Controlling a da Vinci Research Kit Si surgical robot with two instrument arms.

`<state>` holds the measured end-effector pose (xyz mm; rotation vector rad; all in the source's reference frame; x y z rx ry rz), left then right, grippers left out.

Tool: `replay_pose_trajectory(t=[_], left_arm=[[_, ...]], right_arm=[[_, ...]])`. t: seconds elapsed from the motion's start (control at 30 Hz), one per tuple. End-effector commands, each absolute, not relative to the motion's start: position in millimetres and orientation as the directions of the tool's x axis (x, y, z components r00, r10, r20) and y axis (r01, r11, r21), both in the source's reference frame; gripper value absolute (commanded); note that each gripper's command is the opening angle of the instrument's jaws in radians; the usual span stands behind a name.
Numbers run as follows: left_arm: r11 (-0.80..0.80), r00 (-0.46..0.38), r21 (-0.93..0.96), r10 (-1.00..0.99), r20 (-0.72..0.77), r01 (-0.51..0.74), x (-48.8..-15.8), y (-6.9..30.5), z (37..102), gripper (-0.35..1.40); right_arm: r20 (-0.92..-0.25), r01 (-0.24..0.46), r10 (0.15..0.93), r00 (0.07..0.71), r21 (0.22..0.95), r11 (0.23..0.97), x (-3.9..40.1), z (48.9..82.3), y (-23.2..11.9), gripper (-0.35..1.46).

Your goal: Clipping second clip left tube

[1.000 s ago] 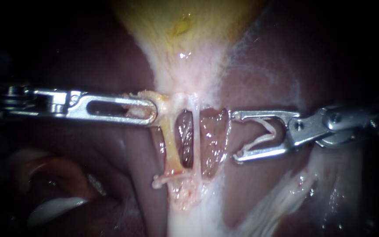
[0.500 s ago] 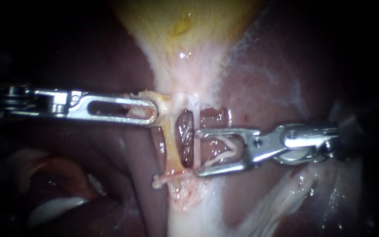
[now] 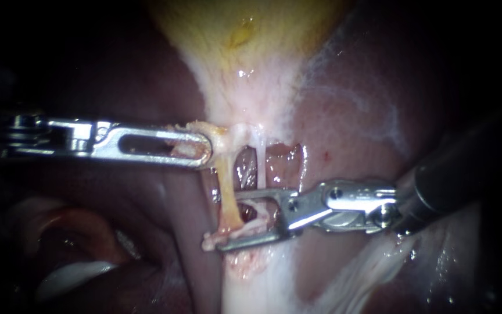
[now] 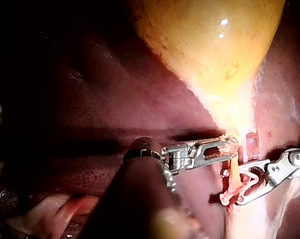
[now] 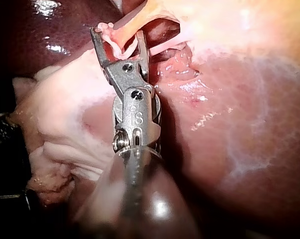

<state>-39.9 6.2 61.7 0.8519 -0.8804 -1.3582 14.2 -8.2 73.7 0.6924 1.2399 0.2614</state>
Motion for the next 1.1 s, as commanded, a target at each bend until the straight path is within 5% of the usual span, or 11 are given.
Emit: replay_pose_trajectory(t=[0.03,0.47,0.57,0.7,1.1], left_arm=[[0.035,0.017,0.899,-0.999,0.031,0.437,-39.9,6.3,61.7,-0.35],[0.035,0.017,0.899,-0.999,0.031,0.437,-40.1,6.4,61.9,-0.35],[0.035,0.017,0.899,-0.999,0.031,0.437,-40.1,6.5,61.9,-0.35],[0.036,0.018,0.899,-0.999,0.031,0.436,-40.0,6.6,62.1,-0.35],[0.036,0.018,0.899,-0.999,0.031,0.436,-40.0,6.6,62.1,-0.35]], right_arm=[[-0.771,0.184,0.553,0.316,0.621,0.762,14.3,73.7,-8.2,0.45],[-0.688,0.193,0.670,0.281,0.724,0.662,17.0,74.3,-9.1,0.35],[-0.652,0.182,0.700,0.290,0.756,0.629,16.7,74.3,-9.0,0.14],[-0.593,0.145,0.748,0.297,0.803,0.579,16.1,74.3,-9.0,-0.35],[-0.587,0.141,0.746,0.315,0.806,0.575,15.0,74.8,-8.7,-0.35]])
